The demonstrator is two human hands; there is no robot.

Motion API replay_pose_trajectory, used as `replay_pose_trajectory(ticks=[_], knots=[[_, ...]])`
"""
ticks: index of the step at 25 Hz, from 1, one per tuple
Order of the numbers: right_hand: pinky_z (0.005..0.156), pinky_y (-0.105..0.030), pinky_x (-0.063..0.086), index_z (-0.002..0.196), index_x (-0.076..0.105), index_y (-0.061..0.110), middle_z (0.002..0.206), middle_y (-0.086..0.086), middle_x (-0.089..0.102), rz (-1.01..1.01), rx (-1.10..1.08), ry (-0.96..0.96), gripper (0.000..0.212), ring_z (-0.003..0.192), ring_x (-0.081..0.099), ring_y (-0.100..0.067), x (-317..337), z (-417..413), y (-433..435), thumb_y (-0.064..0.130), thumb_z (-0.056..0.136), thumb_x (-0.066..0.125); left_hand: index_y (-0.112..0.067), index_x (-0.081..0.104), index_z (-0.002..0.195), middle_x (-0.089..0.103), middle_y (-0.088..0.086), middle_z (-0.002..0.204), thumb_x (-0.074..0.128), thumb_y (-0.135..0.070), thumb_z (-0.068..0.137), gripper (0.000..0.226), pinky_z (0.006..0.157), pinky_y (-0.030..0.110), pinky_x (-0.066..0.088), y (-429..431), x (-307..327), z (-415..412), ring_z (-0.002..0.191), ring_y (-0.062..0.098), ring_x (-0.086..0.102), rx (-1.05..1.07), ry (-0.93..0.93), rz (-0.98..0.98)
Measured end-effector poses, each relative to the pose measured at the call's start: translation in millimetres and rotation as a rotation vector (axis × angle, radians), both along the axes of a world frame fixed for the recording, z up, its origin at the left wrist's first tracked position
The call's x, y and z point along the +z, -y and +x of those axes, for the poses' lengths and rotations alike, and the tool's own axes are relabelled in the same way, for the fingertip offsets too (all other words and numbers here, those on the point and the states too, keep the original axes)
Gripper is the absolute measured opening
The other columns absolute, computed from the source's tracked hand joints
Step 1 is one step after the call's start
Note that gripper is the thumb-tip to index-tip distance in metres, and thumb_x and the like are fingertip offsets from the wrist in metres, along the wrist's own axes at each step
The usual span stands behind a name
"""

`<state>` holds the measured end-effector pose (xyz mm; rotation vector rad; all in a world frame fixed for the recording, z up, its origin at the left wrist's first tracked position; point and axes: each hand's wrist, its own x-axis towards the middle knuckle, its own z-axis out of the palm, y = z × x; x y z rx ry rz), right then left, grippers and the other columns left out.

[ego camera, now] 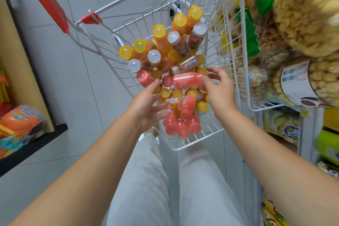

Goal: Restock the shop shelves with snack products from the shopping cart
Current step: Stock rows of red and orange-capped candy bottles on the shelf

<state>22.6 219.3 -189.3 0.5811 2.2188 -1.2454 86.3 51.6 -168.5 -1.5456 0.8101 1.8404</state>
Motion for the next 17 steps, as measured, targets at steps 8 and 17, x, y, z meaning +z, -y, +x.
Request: replay_pose_trajectory(ticks=[8, 17], knots=[[0.102, -0.044, 0.045, 0.141, 0.042, 0.034, 0.142, -0.010, 0.036, 0.323, 0.783, 0.368, 0.054, 0.120, 0.053, -0.031, -28, 31, -8, 0.043, 0.091, 0.059, -0.012, 0.063, 0.098, 0.073, 0.009, 0.079, 0.063, -0.025, 0.096, 0.014, 0.063, 0.034, 0.063, 0, -1, -5, 0.070, 0.019, 0.071, 0.201, -0.069, -0.018], [0.080, -0.031, 0.048, 0.117, 0.062, 0.034, 0.111, -0.003, 0.058, 0.334, 0.545, 0.278, 0.037, 0.097, 0.062, -0.026, -41, 58, -19, 0.030, 0.081, 0.067, -0.015, 0.066, 0.106, 0.070, 0.012, 0.100, 0.062, -0.026, 0.095, 0.016, 0.059, 0.032, 0.062, 11, 9, 15, 0.076, 0.020, 0.071, 0.241, -0.108, 0.049]])
